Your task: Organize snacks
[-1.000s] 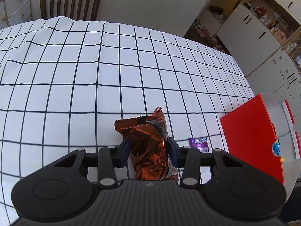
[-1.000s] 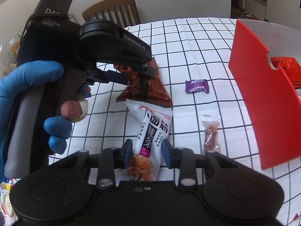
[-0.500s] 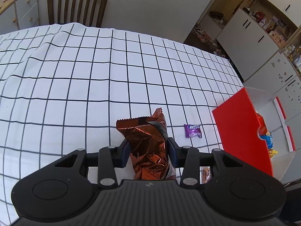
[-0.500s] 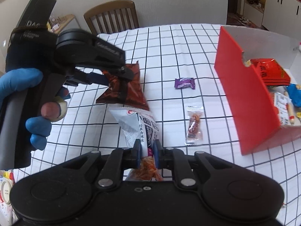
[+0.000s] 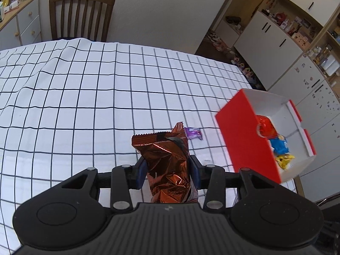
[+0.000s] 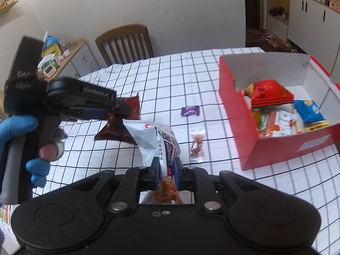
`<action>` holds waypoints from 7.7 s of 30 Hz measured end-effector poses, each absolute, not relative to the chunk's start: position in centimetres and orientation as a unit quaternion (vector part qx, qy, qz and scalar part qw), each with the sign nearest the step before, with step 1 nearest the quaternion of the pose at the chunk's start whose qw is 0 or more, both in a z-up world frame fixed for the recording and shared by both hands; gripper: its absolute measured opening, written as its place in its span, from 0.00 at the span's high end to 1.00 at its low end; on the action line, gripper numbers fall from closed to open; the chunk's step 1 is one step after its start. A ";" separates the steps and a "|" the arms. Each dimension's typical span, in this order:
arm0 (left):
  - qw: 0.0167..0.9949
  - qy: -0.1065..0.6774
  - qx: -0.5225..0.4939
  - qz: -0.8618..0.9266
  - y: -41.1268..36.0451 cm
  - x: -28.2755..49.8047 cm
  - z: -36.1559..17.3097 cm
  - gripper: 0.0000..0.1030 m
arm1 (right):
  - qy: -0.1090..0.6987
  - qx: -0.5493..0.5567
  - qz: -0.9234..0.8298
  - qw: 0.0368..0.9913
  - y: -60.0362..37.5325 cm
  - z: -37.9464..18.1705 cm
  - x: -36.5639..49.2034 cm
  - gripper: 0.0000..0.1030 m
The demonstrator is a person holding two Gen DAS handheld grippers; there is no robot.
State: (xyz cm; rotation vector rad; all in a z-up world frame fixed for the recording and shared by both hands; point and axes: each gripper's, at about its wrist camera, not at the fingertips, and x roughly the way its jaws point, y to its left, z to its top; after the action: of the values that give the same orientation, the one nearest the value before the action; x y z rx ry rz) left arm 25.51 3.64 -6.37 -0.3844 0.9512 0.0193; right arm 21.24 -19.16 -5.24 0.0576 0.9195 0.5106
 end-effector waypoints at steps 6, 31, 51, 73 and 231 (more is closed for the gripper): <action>0.877 0.446 -0.181 0.000 2.0 24.3 -4.3 0.60 | 0.422 0.037 0.240 0.873 -21.6 -3.6 20.7 0.89; 0.896 0.418 -0.149 -0.025 -11.8 24.7 0.9 0.60 | 0.362 0.059 0.247 0.897 -33.0 -0.2 24.3 0.89; 0.900 0.419 -0.109 -0.048 -22.4 29.4 1.2 0.60 | 0.341 0.064 0.216 0.913 -42.9 -0.3 28.4 0.89; 0.890 0.451 -0.065 -0.022 -25.6 37.3 -3.1 0.60 | 0.369 0.052 0.159 0.914 -44.7 -3.7 36.1 0.89; 0.873 0.434 0.088 -0.203 -2.1 37.7 -15.0 0.24 | 0.426 -0.035 0.202 0.881 -15.0 -12.2 26.1 0.36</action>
State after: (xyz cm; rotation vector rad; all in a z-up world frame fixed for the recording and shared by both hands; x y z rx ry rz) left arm 37.65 -2.09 -14.96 0.1840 0.9072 -0.4238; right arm 26.15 -15.02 -12.23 -0.0730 0.8864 0.4215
